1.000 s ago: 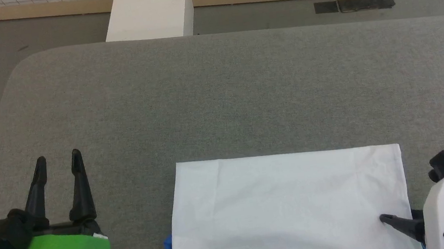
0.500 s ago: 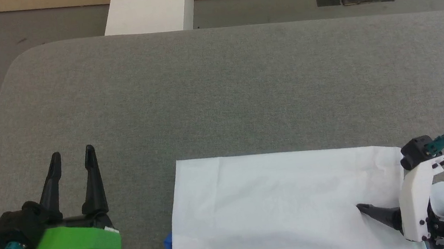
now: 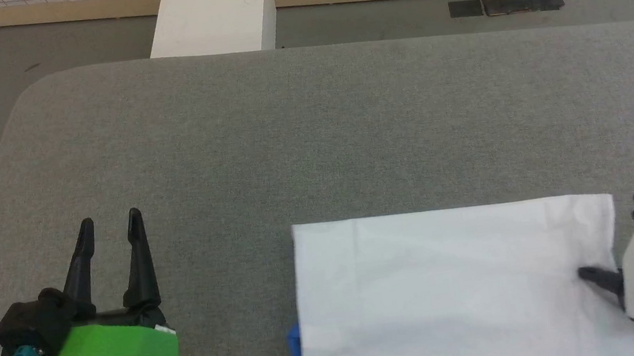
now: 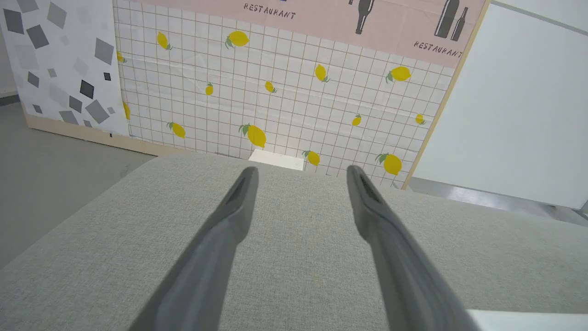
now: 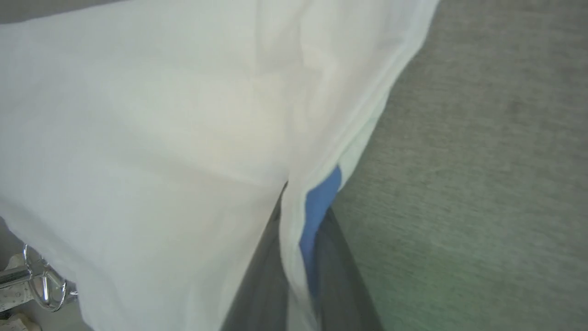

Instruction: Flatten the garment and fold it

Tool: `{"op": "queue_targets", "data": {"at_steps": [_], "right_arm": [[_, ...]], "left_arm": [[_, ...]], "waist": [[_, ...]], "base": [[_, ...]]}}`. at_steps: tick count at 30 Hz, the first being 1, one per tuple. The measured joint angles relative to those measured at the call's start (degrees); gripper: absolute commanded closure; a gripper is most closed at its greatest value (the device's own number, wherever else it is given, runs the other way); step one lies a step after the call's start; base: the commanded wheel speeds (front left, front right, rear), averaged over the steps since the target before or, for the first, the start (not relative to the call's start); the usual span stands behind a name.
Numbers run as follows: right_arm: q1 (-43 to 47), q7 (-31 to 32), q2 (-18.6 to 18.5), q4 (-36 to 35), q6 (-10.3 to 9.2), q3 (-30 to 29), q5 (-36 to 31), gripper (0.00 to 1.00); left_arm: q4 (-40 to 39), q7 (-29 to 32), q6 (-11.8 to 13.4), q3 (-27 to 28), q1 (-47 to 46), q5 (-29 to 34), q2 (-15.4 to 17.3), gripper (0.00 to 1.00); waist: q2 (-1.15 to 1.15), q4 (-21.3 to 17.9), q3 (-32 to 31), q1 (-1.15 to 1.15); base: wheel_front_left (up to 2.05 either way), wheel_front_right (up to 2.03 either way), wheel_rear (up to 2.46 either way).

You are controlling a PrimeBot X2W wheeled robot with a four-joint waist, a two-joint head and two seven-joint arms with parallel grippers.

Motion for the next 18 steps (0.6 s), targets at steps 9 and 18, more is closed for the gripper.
{"op": "queue_targets", "data": {"at_steps": [9, 18], "right_arm": [[-1.03, 0.49, -2.30, 7.64, -0.01, -12.87, -11.26, 1.00], [-1.66, 11.13, -1.33, -0.62, -0.46, -12.46, -22.46, 1.00]], "left_arm": [[0.69, 0.00, -0.09, -0.52, 0.03, 0.00, -0.27, 0.00], [1.55, 0.00, -0.29, -0.76, 0.40, -0.02, -0.51, 0.00]], "waist": [[0.00, -0.36, -0.32, 0.00], [0.00, -0.96, -2.13, 0.00]], "base": [[0.00, 0.00, 0.00], [0.00, 0.00, 0.00]]}}
